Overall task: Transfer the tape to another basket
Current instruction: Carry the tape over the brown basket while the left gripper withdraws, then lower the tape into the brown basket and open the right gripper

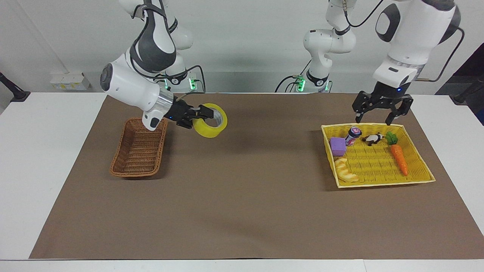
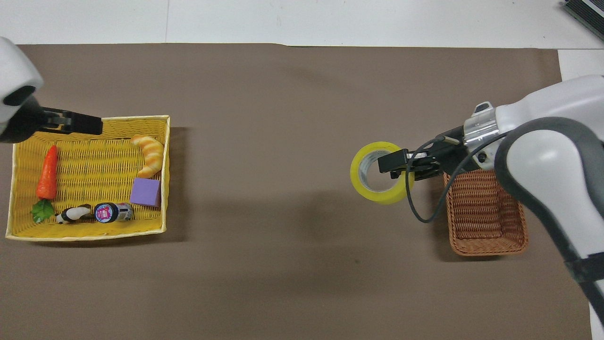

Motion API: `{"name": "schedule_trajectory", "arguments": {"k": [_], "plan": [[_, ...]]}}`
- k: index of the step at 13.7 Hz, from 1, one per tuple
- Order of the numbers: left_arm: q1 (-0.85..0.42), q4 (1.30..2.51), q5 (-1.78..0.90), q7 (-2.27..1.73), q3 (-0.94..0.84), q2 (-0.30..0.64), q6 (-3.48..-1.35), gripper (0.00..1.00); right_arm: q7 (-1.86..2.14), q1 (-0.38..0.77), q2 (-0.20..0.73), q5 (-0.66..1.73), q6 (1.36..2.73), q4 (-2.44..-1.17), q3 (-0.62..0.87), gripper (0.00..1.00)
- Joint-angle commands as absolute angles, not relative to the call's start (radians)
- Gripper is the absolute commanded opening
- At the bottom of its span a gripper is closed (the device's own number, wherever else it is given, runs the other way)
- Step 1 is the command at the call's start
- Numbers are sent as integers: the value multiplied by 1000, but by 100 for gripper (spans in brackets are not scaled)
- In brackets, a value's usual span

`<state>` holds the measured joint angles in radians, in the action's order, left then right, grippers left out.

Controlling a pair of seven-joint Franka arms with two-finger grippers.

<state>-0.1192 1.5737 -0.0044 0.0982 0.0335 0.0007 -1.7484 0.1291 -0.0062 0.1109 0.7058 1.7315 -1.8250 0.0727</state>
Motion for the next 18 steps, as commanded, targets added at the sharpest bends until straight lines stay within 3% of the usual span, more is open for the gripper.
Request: {"name": "schedule_trajectory", "arguments": {"k": [1,5,9,11,15,18], "plan": [[-39,1375,6,223,26,60,-1559,100,231,-103,109,668,1672,-1804,78,0],[3,1338,8,278,31,45,-1463,100,340,-199,104,505,1611,-1787,71,0],[3,1499,3,259,34,-70,-1493,100,440,-256,95,273,1612,-1799,69,0],[-2,1497,-17,241,34,-71,-1482,100,442,-259,84,186,1655,-1825,69,0],[-8,1499,-17,140,34,-74,-1460,100,414,-252,23,94,1805,-1995,69,0],[-6,1491,-15,144,34,-71,-1465,100,308,-259,34,17,1882,-2066,69,0]]}}
